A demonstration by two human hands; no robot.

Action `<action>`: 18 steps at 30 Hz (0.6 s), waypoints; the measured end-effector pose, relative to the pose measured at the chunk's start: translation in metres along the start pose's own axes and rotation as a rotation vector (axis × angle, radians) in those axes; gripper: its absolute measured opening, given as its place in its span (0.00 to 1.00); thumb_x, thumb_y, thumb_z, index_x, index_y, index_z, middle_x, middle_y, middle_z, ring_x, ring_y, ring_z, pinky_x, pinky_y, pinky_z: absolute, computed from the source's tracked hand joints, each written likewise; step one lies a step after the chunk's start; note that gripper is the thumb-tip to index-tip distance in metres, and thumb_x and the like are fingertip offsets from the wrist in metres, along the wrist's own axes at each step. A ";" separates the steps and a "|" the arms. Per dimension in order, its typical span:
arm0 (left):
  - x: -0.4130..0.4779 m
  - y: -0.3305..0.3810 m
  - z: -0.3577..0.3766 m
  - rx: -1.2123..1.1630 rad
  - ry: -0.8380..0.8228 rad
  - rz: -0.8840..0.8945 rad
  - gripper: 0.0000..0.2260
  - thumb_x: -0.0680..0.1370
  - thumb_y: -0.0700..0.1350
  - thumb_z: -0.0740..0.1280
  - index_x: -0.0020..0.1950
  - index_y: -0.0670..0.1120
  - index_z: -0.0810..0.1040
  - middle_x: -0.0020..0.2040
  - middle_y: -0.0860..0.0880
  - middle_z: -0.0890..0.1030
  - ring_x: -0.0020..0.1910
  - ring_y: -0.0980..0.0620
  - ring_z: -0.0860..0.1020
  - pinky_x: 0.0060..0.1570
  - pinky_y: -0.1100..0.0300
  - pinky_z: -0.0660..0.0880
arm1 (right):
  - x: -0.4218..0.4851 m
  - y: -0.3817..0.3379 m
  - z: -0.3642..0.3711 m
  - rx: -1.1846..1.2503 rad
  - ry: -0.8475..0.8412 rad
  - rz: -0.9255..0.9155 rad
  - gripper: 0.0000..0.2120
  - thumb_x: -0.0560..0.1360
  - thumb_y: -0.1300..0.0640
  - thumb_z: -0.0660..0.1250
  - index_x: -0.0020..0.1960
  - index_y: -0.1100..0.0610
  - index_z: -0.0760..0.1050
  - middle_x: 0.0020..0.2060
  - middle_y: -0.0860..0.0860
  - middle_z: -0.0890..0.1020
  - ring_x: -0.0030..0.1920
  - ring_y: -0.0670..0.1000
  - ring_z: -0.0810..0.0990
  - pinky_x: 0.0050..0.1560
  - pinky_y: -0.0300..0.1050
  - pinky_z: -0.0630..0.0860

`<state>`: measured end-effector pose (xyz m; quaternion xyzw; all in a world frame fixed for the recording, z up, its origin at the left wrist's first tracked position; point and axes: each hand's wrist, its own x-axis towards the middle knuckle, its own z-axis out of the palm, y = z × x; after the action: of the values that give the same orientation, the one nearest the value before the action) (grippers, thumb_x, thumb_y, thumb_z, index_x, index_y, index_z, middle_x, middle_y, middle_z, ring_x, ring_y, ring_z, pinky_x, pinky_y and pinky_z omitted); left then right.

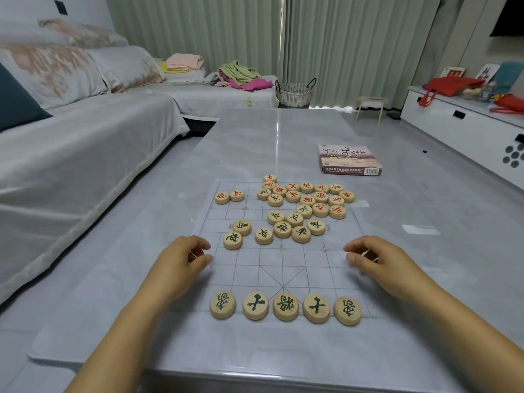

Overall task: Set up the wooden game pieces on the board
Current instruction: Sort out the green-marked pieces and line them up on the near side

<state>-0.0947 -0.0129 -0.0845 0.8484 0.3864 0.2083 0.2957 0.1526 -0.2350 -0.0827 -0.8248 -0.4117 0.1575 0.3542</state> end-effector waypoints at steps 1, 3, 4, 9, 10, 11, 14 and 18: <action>0.005 0.000 0.004 0.027 0.013 -0.006 0.07 0.76 0.43 0.66 0.54 0.48 0.76 0.48 0.49 0.74 0.42 0.54 0.73 0.42 0.65 0.67 | 0.006 0.001 0.004 -0.040 0.002 -0.016 0.04 0.76 0.55 0.65 0.50 0.48 0.74 0.50 0.50 0.78 0.44 0.45 0.76 0.43 0.35 0.71; 0.014 0.000 0.011 0.052 0.012 -0.018 0.12 0.76 0.44 0.65 0.60 0.46 0.75 0.50 0.49 0.72 0.44 0.53 0.72 0.47 0.62 0.68 | 0.020 0.001 0.011 -0.136 -0.001 -0.062 0.11 0.76 0.56 0.63 0.58 0.50 0.73 0.57 0.49 0.74 0.46 0.46 0.75 0.47 0.36 0.69; 0.018 0.001 0.014 0.061 0.002 -0.015 0.14 0.76 0.44 0.65 0.62 0.47 0.74 0.51 0.49 0.72 0.46 0.53 0.72 0.49 0.62 0.68 | 0.027 -0.001 0.014 -0.181 0.003 -0.088 0.14 0.77 0.56 0.62 0.62 0.52 0.71 0.60 0.48 0.72 0.47 0.47 0.75 0.49 0.37 0.68; 0.030 -0.001 0.022 0.063 -0.060 0.045 0.20 0.76 0.45 0.66 0.67 0.50 0.70 0.54 0.50 0.71 0.52 0.52 0.71 0.55 0.61 0.68 | 0.065 -0.012 0.025 -0.278 0.004 -0.142 0.22 0.77 0.58 0.60 0.70 0.51 0.64 0.69 0.48 0.65 0.49 0.46 0.71 0.54 0.40 0.70; 0.031 -0.002 0.023 0.078 -0.073 0.056 0.21 0.76 0.46 0.66 0.68 0.51 0.69 0.56 0.49 0.72 0.54 0.52 0.71 0.57 0.59 0.68 | 0.071 -0.012 0.027 -0.301 -0.010 -0.148 0.22 0.76 0.58 0.60 0.70 0.50 0.64 0.69 0.48 0.65 0.50 0.46 0.72 0.55 0.42 0.71; 0.033 -0.002 0.024 0.092 -0.082 0.063 0.21 0.75 0.47 0.66 0.68 0.52 0.68 0.57 0.48 0.72 0.56 0.51 0.70 0.59 0.58 0.68 | 0.075 -0.012 0.030 -0.328 -0.020 -0.155 0.23 0.76 0.57 0.60 0.70 0.49 0.64 0.69 0.47 0.65 0.53 0.47 0.73 0.56 0.43 0.71; 0.037 -0.003 0.027 0.127 -0.089 0.077 0.23 0.75 0.50 0.66 0.70 0.54 0.66 0.61 0.49 0.72 0.60 0.50 0.68 0.62 0.55 0.66 | 0.078 -0.006 0.037 -0.365 0.013 -0.155 0.22 0.75 0.56 0.60 0.69 0.46 0.66 0.67 0.44 0.68 0.62 0.47 0.69 0.53 0.41 0.69; 0.039 0.000 0.032 0.160 -0.085 0.104 0.25 0.75 0.52 0.65 0.71 0.55 0.63 0.66 0.51 0.69 0.64 0.50 0.64 0.64 0.56 0.61 | 0.075 0.000 0.041 -0.243 0.072 -0.141 0.18 0.72 0.56 0.64 0.62 0.47 0.71 0.62 0.43 0.73 0.59 0.46 0.71 0.50 0.39 0.67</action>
<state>-0.0520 0.0064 -0.1030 0.8964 0.3441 0.1556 0.2320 0.1762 -0.1569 -0.1094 -0.8359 -0.4715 0.0514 0.2763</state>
